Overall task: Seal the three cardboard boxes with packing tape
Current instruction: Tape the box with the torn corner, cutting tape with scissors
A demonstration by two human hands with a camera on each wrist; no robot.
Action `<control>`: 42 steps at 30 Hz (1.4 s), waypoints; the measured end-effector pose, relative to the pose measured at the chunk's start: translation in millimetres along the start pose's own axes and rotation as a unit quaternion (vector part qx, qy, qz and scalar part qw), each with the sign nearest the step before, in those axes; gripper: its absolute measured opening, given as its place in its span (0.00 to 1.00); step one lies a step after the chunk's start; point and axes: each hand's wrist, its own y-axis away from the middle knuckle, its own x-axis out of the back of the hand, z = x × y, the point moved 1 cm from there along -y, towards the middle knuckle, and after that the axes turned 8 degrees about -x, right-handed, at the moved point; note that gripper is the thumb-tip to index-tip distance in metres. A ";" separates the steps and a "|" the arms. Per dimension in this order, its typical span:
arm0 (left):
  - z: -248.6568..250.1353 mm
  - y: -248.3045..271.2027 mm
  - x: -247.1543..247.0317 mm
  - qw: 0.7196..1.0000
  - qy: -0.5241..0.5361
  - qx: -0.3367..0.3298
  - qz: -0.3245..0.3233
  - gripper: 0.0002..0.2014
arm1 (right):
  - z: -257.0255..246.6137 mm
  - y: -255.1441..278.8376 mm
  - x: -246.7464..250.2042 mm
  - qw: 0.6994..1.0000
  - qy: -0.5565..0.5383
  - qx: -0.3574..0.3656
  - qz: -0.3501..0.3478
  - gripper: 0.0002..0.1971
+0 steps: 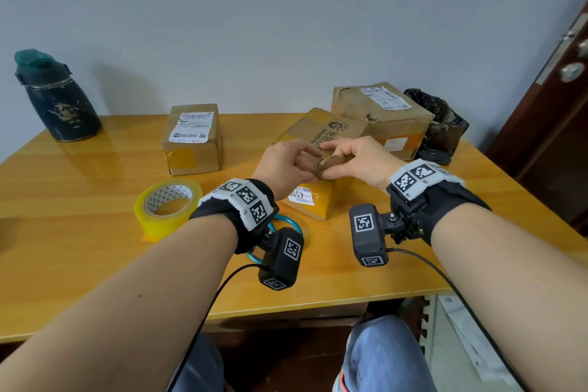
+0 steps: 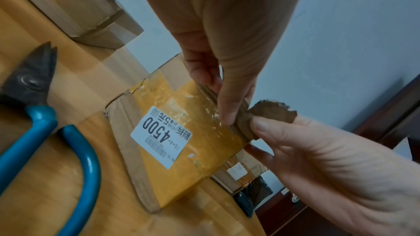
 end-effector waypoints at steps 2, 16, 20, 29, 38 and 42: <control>-0.3 1.9 -0.3 1.000 0.018 0.003 -0.001 0.20 | 1.6 1.4 2.6 0.999 -0.032 -0.005 0.022 0.06; 2.4 -4.6 -1.2 0.995 0.076 0.014 0.069 0.09 | 15.2 -0.1 -3.1 0.986 -0.069 0.022 0.150 0.10; 1.4 -7.5 -2.2 0.995 0.073 0.021 0.063 0.10 | 19.9 -4.4 -1.5 0.984 -0.087 0.022 0.153 0.12; 6.0 -8.6 -10.6 0.998 -0.019 0.017 0.055 0.06 | 23.2 -12.7 -3.9 0.976 -0.092 0.025 0.194 0.07; 11.5 -11.6 -17.4 0.995 -0.086 0.000 0.055 0.18 | 21.0 -14.0 -5.5 0.969 -0.132 0.020 0.206 0.06; 13.3 -13.2 -14.8 0.997 -0.074 0.018 0.026 0.25 | 24.9 -11.3 -3.1 0.948 -0.095 0.004 0.305 0.19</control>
